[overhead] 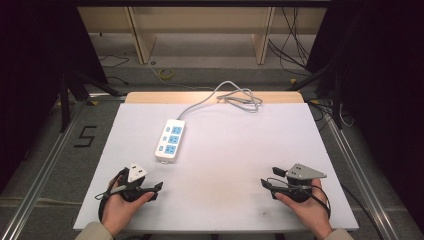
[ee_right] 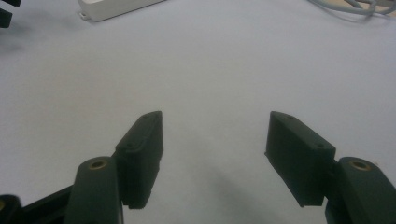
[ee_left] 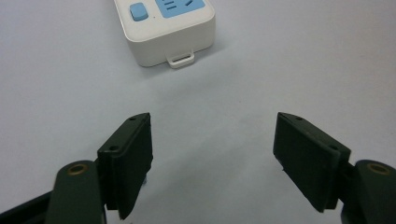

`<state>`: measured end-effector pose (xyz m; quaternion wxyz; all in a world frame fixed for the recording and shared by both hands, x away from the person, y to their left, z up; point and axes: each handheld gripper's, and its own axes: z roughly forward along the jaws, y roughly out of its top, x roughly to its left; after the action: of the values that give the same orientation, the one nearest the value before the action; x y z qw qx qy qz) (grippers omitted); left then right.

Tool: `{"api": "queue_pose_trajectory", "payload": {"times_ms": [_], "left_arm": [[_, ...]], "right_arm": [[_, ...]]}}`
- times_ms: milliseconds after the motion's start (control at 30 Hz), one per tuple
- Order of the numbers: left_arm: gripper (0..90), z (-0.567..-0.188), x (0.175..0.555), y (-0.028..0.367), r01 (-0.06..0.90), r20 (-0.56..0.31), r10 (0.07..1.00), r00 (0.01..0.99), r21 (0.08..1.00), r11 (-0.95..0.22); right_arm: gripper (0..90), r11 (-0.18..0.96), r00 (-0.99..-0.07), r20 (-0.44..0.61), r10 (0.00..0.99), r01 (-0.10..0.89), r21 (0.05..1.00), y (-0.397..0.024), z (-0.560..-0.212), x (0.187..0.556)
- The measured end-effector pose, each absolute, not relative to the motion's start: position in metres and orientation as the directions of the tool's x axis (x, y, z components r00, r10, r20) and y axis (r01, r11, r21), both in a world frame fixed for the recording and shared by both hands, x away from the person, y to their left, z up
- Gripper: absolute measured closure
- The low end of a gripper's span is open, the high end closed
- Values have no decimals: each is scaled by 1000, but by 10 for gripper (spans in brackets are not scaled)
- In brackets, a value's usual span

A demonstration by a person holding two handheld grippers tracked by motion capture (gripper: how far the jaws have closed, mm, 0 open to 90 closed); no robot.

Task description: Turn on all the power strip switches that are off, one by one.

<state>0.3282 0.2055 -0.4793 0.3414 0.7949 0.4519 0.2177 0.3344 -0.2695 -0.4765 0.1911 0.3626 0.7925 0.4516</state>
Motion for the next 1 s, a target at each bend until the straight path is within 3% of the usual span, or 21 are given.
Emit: {"api": "queue_pose_trajectory", "payload": {"times_ms": [200,533,1000], "left_arm": [[365,-478,328,206,572,38,869,493,739,-357],[875,-468,329,210,554,109,878,466,738,-385],[896,-462,347,207,582,76,896,437,736,-346]], "right_arm": [[379,328,-664,28,747,405,853,-269,-476,334],[382,334,-668,26,744,405,851,-266,-476,333],[382,344,-678,21,735,399,850,-263,-476,332]]}}
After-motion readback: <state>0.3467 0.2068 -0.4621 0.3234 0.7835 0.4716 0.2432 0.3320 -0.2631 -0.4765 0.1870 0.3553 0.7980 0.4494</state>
